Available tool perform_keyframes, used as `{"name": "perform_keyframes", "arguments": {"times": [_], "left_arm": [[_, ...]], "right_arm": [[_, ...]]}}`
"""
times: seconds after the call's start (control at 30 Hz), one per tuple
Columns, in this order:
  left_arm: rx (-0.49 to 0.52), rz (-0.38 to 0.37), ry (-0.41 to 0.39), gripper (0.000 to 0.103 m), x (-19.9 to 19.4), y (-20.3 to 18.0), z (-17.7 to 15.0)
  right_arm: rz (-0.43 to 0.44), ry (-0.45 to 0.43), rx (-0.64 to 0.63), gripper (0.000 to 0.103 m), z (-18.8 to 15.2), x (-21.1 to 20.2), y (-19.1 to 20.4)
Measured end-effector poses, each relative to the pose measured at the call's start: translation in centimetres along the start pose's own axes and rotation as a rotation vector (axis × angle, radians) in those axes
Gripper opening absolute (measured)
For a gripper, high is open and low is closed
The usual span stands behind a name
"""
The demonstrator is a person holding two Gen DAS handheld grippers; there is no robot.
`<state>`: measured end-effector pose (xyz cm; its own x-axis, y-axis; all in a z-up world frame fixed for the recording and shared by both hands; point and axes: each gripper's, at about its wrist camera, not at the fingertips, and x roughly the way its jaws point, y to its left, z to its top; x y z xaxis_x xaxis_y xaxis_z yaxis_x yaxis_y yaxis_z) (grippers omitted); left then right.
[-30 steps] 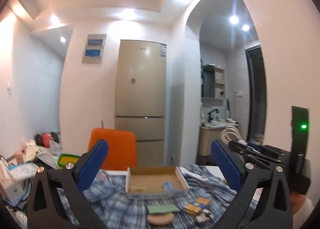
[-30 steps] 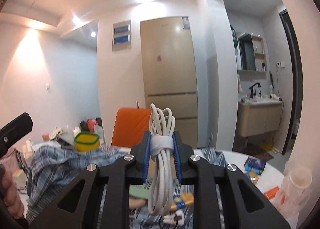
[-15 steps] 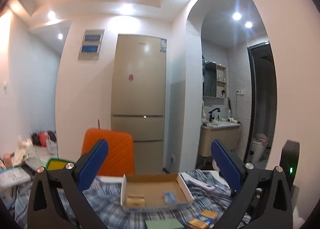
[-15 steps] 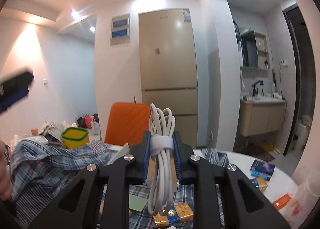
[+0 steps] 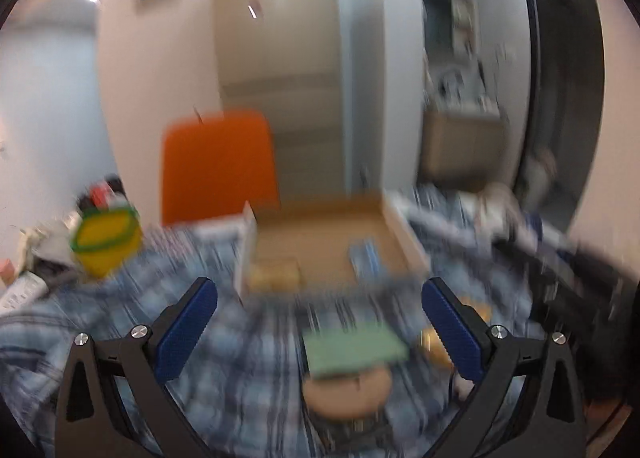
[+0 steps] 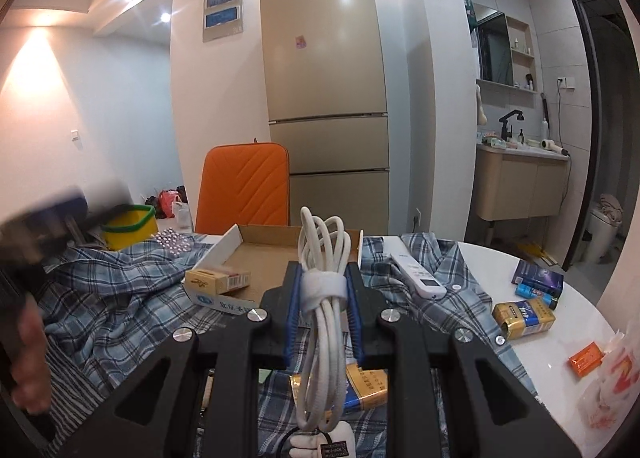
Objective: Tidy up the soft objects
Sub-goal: 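Carry the white cable toward the box with the right gripper while the left gripper lowers toward the beige disc, then close the left gripper on the beige round disc and lift it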
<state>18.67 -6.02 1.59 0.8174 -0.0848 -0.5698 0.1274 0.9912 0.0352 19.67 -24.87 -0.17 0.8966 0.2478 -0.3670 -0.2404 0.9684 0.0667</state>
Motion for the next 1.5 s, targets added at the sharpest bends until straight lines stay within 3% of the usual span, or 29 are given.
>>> {"name": "perform_keyframes", "arguments": {"times": [0.23,0.53,0.8,1.13,1.3,1.5], "left_arm": [[-0.039,-0.053,0.219,0.103,4.5,-0.1,-3.4],[-0.058,-0.096,0.293,0.103,7.6,-0.1,-5.7],[-0.213,-0.259,0.39,0.097,9.2,2.3,-6.5],[-0.195,-0.278,0.423,0.095,9.6,1.7,-6.7],[-0.169,-0.233,0.452,0.095,10.2,1.1,-7.0],[-0.164,-0.209,0.434,0.082,10.0,1.0,-7.2]], "right_arm": [[-0.002,0.031,-0.023,0.02,-0.3,0.6,0.6],[-0.007,0.094,-0.01,0.02,-0.9,2.0,0.5],[-0.017,0.113,0.003,0.02,-1.1,2.3,0.1],[-0.028,0.105,-0.02,0.02,-1.0,2.1,0.4],[-0.029,0.102,-0.037,0.02,-1.0,1.9,0.7],[-0.029,0.105,-0.048,0.02,-1.1,2.0,0.9]]}}
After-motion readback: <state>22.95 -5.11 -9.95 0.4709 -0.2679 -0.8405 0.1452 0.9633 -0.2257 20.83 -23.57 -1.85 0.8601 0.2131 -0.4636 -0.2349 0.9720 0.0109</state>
